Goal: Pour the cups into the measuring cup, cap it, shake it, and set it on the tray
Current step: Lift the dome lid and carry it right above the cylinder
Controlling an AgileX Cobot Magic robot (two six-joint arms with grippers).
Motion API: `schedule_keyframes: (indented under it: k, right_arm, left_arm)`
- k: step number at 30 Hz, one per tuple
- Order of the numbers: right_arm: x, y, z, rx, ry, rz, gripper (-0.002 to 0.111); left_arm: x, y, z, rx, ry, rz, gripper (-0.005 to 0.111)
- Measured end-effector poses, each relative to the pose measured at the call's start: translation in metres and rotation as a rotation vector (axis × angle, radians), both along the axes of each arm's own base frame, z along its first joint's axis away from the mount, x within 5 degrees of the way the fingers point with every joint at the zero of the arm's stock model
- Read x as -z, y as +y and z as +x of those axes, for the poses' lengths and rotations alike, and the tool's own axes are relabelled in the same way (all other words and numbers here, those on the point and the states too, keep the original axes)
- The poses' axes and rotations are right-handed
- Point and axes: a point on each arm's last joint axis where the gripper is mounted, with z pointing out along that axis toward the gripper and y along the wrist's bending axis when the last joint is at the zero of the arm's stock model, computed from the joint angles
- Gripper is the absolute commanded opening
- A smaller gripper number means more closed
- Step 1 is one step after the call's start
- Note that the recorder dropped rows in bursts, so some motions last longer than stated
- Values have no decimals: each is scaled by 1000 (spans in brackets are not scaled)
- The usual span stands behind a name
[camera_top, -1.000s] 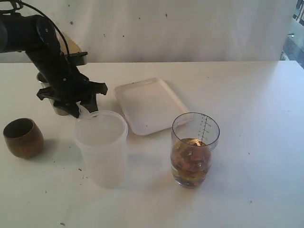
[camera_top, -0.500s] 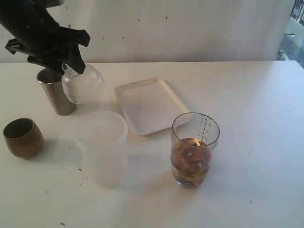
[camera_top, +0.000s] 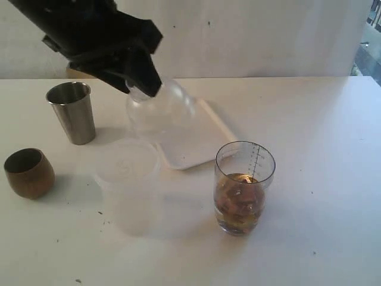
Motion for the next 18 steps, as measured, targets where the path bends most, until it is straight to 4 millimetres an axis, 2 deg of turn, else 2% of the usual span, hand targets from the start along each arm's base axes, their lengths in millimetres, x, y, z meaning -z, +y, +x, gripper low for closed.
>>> schedule_keyframes:
  k: [2,4,6,9,12,18]
  right_arm:
    - [0,0,0,0,0,0,0]
    - [0,0,0,0,0,0,0]
    - [0,0,0,0,0,0,0]
    - [0,0,0,1,0,2,0]
    - [0,0,0,2,0,7,0]
    - [0,0,0,2,0,7,0]
  left_arm:
    - [4,-14,-7,29,22,0,0]
    - [16,-39,-16,77,77,7,0]
    - [19,-58,-22,108,95,8,0]
    - [12,-83,-25,141,80,-17,0]
    - [14,-107,-18,137,52,-8,0]
    - [42,-122,-2,109,69,66,0]
